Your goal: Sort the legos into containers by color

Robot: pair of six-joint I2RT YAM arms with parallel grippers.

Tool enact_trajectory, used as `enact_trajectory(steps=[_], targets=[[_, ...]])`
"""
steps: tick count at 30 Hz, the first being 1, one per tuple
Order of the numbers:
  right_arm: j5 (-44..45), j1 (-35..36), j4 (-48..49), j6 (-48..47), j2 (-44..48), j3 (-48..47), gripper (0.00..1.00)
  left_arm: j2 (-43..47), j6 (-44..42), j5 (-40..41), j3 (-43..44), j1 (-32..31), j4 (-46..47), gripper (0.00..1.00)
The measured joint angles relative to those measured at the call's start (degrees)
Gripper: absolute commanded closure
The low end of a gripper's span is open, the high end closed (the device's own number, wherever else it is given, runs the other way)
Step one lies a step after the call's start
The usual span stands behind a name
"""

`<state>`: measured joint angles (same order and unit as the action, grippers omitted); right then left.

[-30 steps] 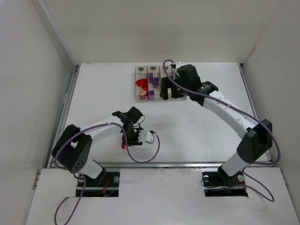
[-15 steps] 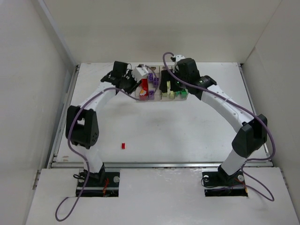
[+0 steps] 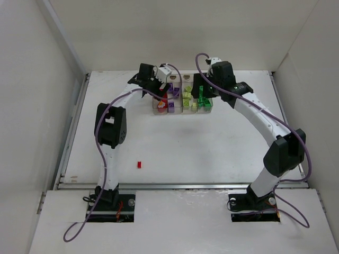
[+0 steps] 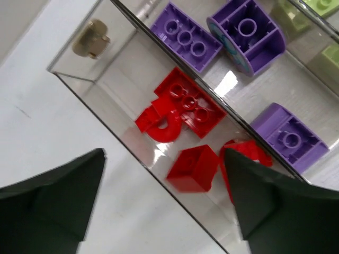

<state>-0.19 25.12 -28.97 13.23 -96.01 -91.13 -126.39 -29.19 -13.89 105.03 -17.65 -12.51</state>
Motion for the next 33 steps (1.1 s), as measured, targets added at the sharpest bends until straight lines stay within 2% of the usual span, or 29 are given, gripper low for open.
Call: enact_trajectory(steps=[5, 10, 13, 16, 19, 21, 25, 33], targets=[[-0.61, -0.26, 0.0, -0.04, 0.0, 0.0, 0.08, 2.47, 0.02, 0.42, -2.82, 0.0, 2.34, 0.0], [-1.86, -0.26, 0.0, -0.22, 0.07, 0.07, 0.08, 11.63, -5.11, -1.66, -9.33, 0.48, -0.22, 0.0], [-2.36, -0.22, 0.42, -0.24, 0.85, 1.14, 0.08, 18.73, -13.77, -5.53, -11.39, 1.42, -6.8, 0.0], [-2.38, 0.39, 0.46, -0.24, 2.58, 3.34, 0.08, 28.3, -28.7, -7.13, -18.05, 2.58, -17.09, 0.0], [-2.14, 2.05, 0.55, -0.24, 4.33, 5.6, 0.07, 37.46, -39.06, -4.72, -31.15, 1.55, -25.53, 0.0], [-2.03, 3.89, 0.61, -0.26, 5.22, 6.6, 0.07, 41.59, -42.73, -3.3, -41.22, -1.36, -30.23, 0.0], [-1.75, 7.54, 0.55, -0.2, 5.77, 6.93, 0.07, 45.0, -42.82, -0.94, -54.45, -8.76, -35.8, 0.0], [0.28, 12.9, 0.68, 0.94, 7.43, 8.98, 0.07, 52.06, -37.75, 2.6, -63.06, -15.26, -31.95, 0.0]])
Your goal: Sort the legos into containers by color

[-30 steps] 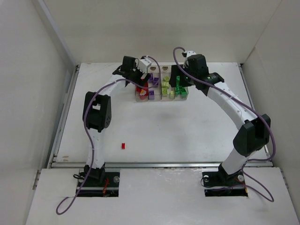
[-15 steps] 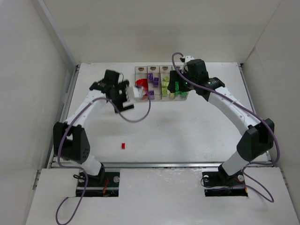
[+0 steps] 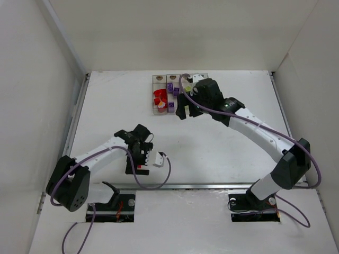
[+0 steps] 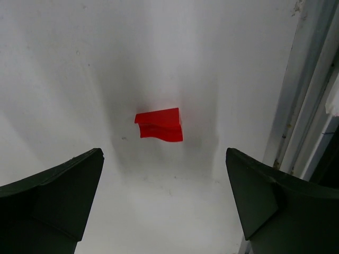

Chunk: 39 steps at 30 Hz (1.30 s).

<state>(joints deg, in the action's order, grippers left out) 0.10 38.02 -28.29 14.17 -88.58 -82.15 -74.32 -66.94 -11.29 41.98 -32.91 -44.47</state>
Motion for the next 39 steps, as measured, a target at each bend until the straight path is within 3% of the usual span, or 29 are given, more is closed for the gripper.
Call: enact_trajectory(steps=[9, 10, 13, 20, 26, 38, 39], targets=[[1.09, 1.09, -0.13, 1.7, 0.94, 1.68, 0.07, 1.09, -5.75, -0.48, -3.98, -1.4, 7.19, 0.17], [1.29, 1.09, -0.15, 1.86, 0.94, 1.68, 0.07, 0.9, -6.14, -0.63, -4.0, -1.4, 8.0, 0.25], [2.05, 1.09, -0.28, 2.05, 1.46, 1.68, 0.07, -1.14, -6.19, -0.55, -3.87, -1.4, 9.7, 0.38], [4.0, 1.09, -0.28, 2.12, 4.48, 2.36, 0.07, -3.23, -6.25, -1.09, -2.43, -1.4, 8.15, 0.45], [4.66, 1.09, -0.48, 2.05, 4.57, 2.4, 0.07, -3.67, -5.4, -1.99, -2.25, -1.4, 7.19, 0.77], [5.55, 1.07, -0.52, 0.85, 3.04, 2.34, 0.07, -5.35, -1.9, -6.78, 4.79, -0.46, 3.65, 0.82], [5.6, 1.05, -0.63, 0.74, 2.71, 2.25, 0.07, -5.35, -1.46, -7.78, 6.25, 0.33, 3.19, 0.87]])
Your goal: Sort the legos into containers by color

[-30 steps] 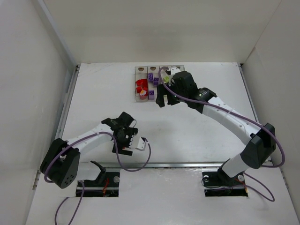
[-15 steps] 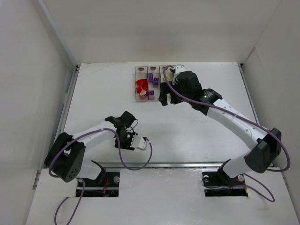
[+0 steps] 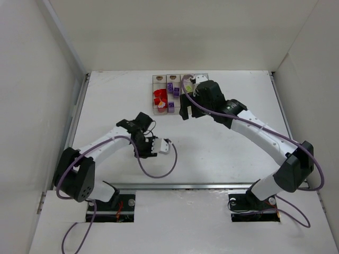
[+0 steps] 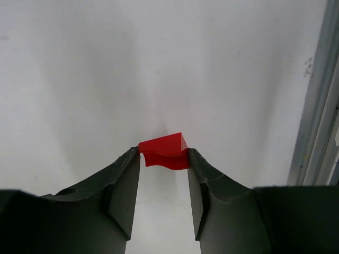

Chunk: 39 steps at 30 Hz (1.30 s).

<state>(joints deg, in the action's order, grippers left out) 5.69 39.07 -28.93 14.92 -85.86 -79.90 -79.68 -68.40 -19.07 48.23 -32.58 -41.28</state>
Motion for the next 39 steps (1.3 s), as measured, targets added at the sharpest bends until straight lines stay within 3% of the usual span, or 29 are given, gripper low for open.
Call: enact_trajectory(steps=[8, 16, 20, 24, 26, 32, 39], targets=[[1.01, -7.34, 2.1, 2.05, -0.7, -0.66, 0.07, -7.15, 7.72, -8.09, 18.97, 10.58, 1.18, 0.85], [2.49, -13.42, 3.91, 2.6, -0.79, -1.46, 0.07, -30.91, 23.61, -6.86, 46.14, 15.32, 16.06, 0.84], [2.97, -14.32, 3.91, 2.38, -0.79, -1.81, 0.06, -42.36, 28.94, -3.69, 56.78, 15.3, 21.66, 0.68], [3.72, -16.17, 3.93, 1.75, -0.83, -1.81, 0.06, -47.39, 31.12, -0.81, 58.84, 15.19, 24.98, 0.3], [4.0, -17.03, 3.91, 1.73, -0.85, -1.81, 0.04, -48.09, 31.85, 1.18, 58.8, 15.02, 26.05, 0.0], [5.44, -18.49, 3.93, 1.51, -0.85, -1.9, 0.0, -46.88, 38.34, 9.64, 58.93, 13.77, 29.92, 0.0], [8.59, -22.08, 3.98, 1.4, -1.79, -4.74, 0.0, -43.54, 53.53, 22.82, 64.67, 15.69, 27.89, 0.0]])
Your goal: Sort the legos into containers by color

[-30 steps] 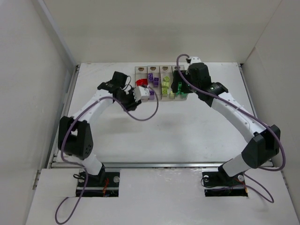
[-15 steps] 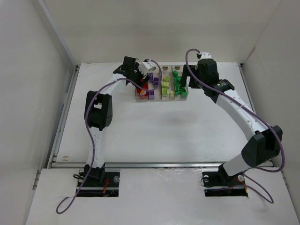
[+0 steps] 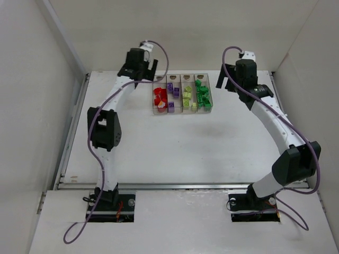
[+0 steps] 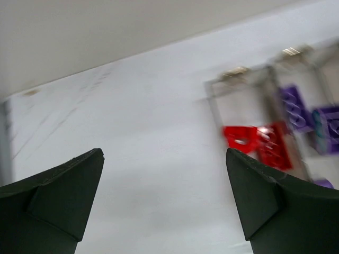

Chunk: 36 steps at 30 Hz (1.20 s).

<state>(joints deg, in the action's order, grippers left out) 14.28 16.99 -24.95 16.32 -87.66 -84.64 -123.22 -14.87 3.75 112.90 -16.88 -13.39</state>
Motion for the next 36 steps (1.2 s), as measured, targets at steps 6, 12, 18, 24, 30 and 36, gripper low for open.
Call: enact_trajectory(steps=[6, 12, 18, 24, 30, 36], targets=[[8.9, -8.9, -0.2, 2.67, -3.3, -4.15, 0.0, 8.59, 10.62, 12.72, -0.04, 10.97, -3.72, 0.0], [19.76, -15.1, -0.74, 6.08, -5.51, -5.66, 0.0, 14.67, 15.5, 21.55, -8.7, 20.02, -6.16, 0.0], [20.76, -15.1, -0.42, 7.19, -5.53, -5.92, 0.0, 15.13, 16.02, 25.88, -17.79, 19.04, -7.98, 0.0], [19.91, -15.1, -1.68, 9.68, -5.55, -7.56, 0.0, 14.71, 16.76, 26.45, -17.59, 18.23, -8.94, 0.0], [20.04, -15.1, -2.47, 10.97, -4.79, -7.37, 0.0, 13.51, 17.77, 26.05, -15.23, 18.25, -9.51, 0.0], [20.24, -15.1, -3.45, 11.3, -2.8, -5.18, 0.0, 13.35, 18.36, 25.11, -15.21, 18.23, -10.14, 0.0]])
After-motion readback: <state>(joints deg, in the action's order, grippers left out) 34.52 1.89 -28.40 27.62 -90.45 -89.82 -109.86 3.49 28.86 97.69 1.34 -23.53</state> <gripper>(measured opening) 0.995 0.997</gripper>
